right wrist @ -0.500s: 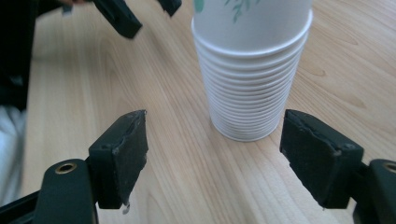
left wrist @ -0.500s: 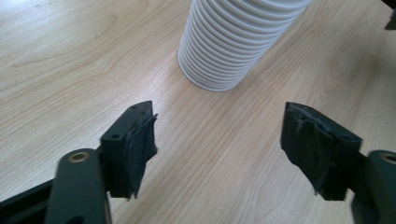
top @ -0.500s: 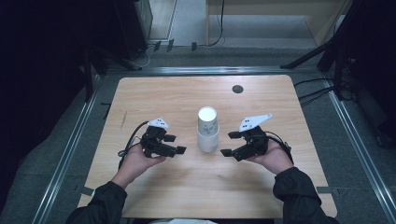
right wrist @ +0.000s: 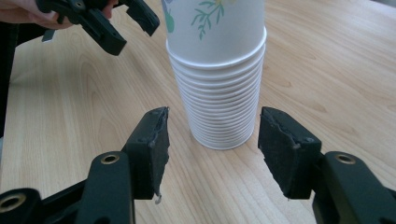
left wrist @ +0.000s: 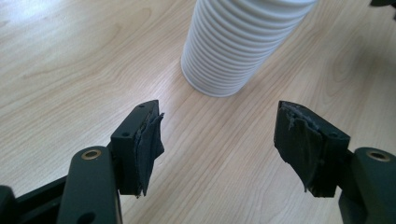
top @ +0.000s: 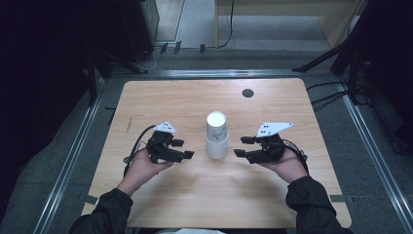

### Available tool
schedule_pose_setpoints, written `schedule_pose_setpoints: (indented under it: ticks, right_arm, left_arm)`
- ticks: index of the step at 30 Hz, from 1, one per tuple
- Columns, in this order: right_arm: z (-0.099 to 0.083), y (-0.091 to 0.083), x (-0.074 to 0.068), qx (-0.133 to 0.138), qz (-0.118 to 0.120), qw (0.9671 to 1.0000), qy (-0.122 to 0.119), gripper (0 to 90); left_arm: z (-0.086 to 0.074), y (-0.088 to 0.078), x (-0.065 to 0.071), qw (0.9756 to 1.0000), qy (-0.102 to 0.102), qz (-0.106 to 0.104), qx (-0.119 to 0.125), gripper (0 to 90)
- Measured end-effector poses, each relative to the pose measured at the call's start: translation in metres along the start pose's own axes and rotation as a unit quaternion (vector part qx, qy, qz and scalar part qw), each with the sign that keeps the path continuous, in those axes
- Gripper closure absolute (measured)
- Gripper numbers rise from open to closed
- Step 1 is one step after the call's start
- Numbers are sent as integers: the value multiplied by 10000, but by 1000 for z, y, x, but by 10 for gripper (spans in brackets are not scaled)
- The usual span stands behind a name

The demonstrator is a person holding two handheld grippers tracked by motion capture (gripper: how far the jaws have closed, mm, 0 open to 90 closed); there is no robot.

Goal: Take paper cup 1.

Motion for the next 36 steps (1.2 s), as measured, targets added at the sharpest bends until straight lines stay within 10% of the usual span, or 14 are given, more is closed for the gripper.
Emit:
schedule_pose_setpoints:
  ticks: [13, 25, 36]
  right_arm:
    - [7, 2, -1, -63, -4, 9999, -83, 224]
    - [13, 5, -1, -482, -52, 9987, -147, 269]
    - [56, -16, 8, -694, -103, 9974, -187, 335]
  left_arm:
    - [0, 0, 1, 9999, 106, 29, 34, 300]
    - [-1, 3, 3, 9998, 188, 12, -13, 300]
    - [-5, -2, 5, 9997, 247, -32, -30, 300]
Point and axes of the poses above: each handheld gripper's, and its own axes: y roughly forward along the jaws, z roughly out of its top, x roughly to its right, the point moved 5 cm from there along y, roughly forward along the jaws, and after that the axes turned 8 degrees about -y, right-handed, at the moved point
